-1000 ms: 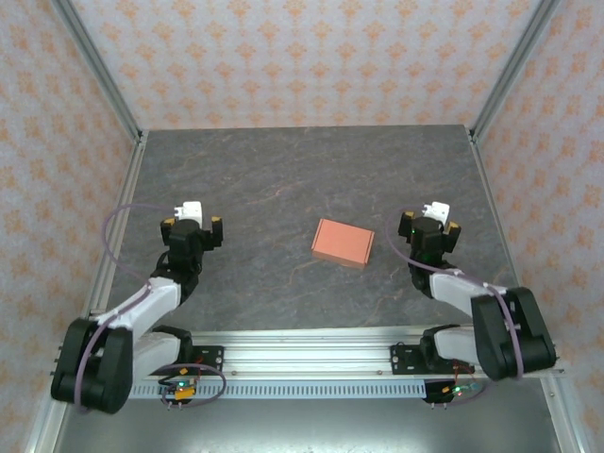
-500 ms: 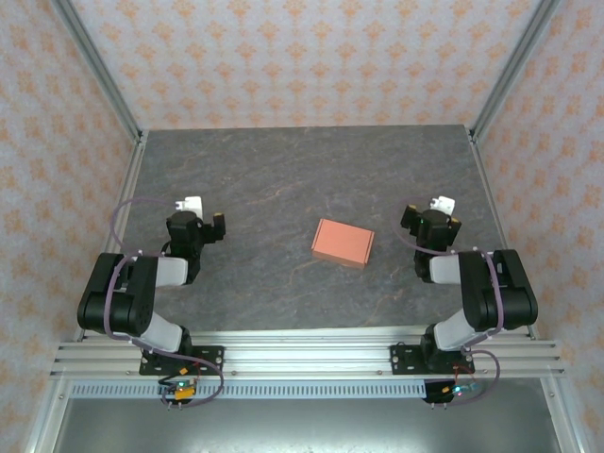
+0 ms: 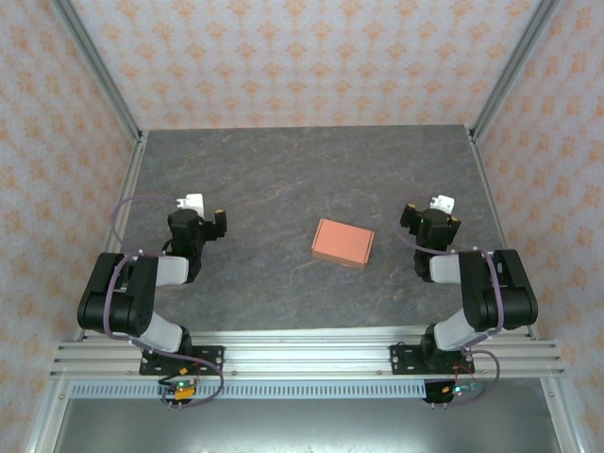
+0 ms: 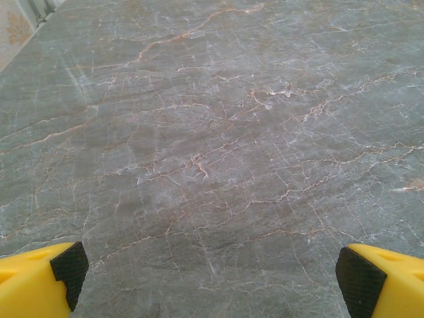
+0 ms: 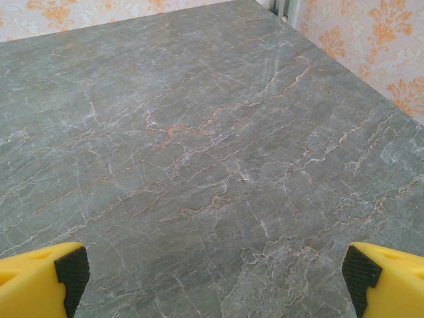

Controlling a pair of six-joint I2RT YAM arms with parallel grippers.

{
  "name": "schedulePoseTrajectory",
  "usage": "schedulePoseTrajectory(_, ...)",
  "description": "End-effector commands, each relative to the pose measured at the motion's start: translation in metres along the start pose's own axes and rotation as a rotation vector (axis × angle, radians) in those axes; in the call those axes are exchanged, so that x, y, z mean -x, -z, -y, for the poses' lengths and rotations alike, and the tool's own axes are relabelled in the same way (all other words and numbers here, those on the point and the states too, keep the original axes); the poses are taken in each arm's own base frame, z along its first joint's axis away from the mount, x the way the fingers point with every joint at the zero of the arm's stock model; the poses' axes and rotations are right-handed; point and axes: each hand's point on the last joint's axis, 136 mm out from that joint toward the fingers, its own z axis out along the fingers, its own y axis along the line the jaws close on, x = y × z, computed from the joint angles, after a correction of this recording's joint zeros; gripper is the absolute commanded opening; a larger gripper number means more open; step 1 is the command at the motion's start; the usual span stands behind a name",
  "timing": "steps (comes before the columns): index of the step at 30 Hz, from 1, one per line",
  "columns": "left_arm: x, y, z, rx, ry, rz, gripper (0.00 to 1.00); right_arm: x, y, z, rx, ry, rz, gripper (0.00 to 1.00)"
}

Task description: Fold the paper box

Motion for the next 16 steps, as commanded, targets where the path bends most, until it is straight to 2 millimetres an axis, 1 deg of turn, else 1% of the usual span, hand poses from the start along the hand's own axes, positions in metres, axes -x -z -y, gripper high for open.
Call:
schedulePoseTrajectory(1, 0.02, -0.0003, 0.0009, 0.003, 0.008, 0.056, 1.0, 0.0101, -0.0006, -0.0045, 0.015, -0.023, 0.023, 0.99)
schedulePoseTrajectory(5, 0.0197, -0.0004, 0.0007, 0.004, 0.009, 0.055, 1.0, 0.0081, -0.002, -0.0106, 0.045, -0.004, 0.007, 0.99)
schedulePoseTrajectory(16, 0.0202, -0.0002, 0.0009, 0.003, 0.009, 0.056, 1.0, 0.0083, -0.0014, -0.0106, 0.047, -0.005, 0.011, 0.99)
